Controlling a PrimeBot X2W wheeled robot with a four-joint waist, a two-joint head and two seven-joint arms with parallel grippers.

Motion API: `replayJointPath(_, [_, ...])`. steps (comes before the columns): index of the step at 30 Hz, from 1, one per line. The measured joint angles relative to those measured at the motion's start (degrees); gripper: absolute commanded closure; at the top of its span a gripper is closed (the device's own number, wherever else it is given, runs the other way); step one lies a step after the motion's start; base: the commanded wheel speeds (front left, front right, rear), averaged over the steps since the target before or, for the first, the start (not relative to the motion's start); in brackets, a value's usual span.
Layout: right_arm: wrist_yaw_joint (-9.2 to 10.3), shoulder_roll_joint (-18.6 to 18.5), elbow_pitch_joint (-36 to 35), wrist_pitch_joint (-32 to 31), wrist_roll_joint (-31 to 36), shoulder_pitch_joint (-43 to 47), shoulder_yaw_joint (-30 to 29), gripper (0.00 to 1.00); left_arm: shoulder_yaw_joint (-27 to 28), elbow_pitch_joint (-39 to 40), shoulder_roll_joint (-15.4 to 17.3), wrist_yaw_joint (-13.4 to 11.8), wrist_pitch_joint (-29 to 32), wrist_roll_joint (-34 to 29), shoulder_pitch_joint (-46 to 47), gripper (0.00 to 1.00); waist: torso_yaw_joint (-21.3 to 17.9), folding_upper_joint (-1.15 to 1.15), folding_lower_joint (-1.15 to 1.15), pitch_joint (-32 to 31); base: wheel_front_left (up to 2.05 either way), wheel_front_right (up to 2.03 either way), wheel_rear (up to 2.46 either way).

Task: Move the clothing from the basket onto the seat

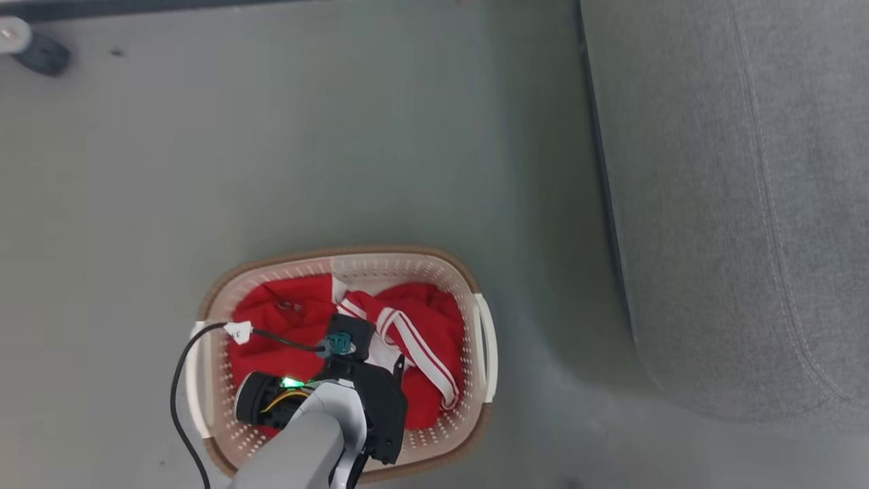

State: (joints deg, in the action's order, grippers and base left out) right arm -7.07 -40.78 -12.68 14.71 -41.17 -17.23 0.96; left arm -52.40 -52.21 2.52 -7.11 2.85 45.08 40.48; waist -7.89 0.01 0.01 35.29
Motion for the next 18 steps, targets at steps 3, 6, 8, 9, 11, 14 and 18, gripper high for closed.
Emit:
replayJointPath(3, [0.00,-0.92,-1.82,0.01,-1.53,-0.20,-0.80,0.00,-0.18,-0.88,0.04,0.00,1.14,1.46,0.71,0.00,-1.13,0.00,0.00,2.45,0.00,0.00,0.00])
replayJointPath(6, [0.00,-1.38,-3.41,0.01,-2.56,-1.15,-1.54,0.00,-0.32,-1.62,0.04,0.00,2.31,2.32,1.58,0.00,-2.24,0.00,0.00,4.91,0.00,0.00,0.00])
replayJointPath(8, [0.00,-1.81,-4.78,0.01,-3.16,-1.91,-1.82,0.00,-0.31,-2.55,0.04,0.00,2.98,2.94,2.54,0.00,-2.98,0.00,0.00,6.57,0.00,0.00,0.00])
replayJointPath(9, [0.00,-1.91,-5.47,0.01,-3.37,-2.36,-1.97,0.00,-0.08,-2.88,0.08,0.00,3.14,4.32,2.92,0.00,-3.34,0.00,0.00,7.38,0.00,0.00,0.00])
replayJointPath(11, [0.00,-2.09,-6.66,0.01,-3.87,-3.11,-2.08,0.00,-0.05,-3.93,0.11,0.00,3.68,5.41,3.50,0.00,-4.09,-0.01,0.00,8.99,0.00,0.00,0.00])
replayJointPath(14, [0.00,-2.20,-7.99,0.02,-4.72,-3.78,-2.33,0.00,0.13,-5.16,0.22,0.00,3.69,7.11,4.35,0.00,-5.24,0.00,0.00,11.23,0.00,0.00,0.00])
replayJointPath(18, [0.00,-2.22,-8.79,0.02,-5.53,-4.44,-3.08,0.00,0.27,-6.11,0.22,0.00,3.67,9.25,5.91,0.00,-6.74,0.00,0.00,13.89,0.00,0.00,0.00])
